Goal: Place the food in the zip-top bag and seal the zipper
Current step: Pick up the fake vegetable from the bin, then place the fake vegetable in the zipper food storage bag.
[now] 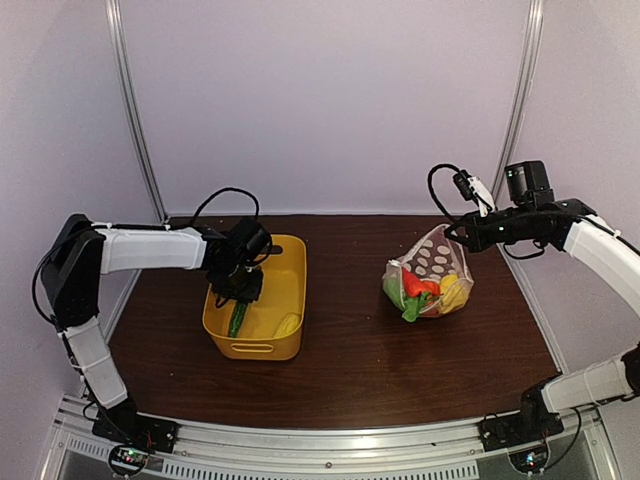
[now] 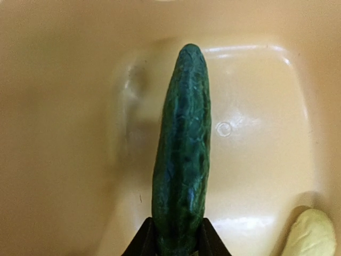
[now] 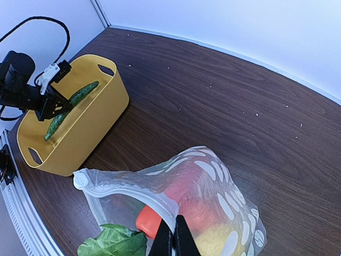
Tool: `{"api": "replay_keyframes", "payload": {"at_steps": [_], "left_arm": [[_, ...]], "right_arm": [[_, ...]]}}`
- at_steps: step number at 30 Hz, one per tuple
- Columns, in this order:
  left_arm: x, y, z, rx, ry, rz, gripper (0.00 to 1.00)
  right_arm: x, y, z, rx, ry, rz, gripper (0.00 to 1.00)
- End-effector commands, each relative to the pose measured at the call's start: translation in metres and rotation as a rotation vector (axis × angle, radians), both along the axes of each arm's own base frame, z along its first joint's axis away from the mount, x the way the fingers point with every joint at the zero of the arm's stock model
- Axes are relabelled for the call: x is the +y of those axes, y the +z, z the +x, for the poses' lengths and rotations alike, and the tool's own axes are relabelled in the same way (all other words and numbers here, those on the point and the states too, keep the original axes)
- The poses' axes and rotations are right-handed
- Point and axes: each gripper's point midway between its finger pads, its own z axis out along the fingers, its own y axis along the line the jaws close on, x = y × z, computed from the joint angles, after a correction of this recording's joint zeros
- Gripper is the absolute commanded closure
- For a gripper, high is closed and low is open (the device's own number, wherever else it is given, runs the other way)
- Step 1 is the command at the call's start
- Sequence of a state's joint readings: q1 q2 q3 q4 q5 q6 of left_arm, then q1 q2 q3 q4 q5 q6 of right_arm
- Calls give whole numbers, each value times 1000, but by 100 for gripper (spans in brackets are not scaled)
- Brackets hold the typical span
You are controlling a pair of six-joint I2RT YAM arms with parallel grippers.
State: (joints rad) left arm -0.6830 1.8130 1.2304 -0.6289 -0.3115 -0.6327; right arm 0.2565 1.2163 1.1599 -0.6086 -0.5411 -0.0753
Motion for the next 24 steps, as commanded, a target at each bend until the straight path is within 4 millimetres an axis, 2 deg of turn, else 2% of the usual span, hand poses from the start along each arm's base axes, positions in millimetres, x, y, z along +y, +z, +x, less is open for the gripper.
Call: {"api": "replay_keyframes", "payload": {"at_steps": [1,2,5,11,16,20,24], "left_arm": [[-5,44,4,-87,-23,-82,89],[-6,54,5,-108,-27,-97,94],[-14,92,9,-185,-62,-159,100],[-32,174,18,-361,-128,-312,100],[-55,225,15,-479,-248,-447,100],[-82,257,3,-568,-387,-595,100],[-120,309,-26,-747,-590,-755,100]], "right_arm": [[-2,12,2,-39,-6,10,100],[-1,12,2,-37,-3,11,100],[-1,12,1,-36,2,14,100],[3,18,-1,-25,28,21,100],[3,28,-1,-28,36,7,100],[8,41,-5,-32,74,28,100],[16,46,-8,1,111,68,100]]}}
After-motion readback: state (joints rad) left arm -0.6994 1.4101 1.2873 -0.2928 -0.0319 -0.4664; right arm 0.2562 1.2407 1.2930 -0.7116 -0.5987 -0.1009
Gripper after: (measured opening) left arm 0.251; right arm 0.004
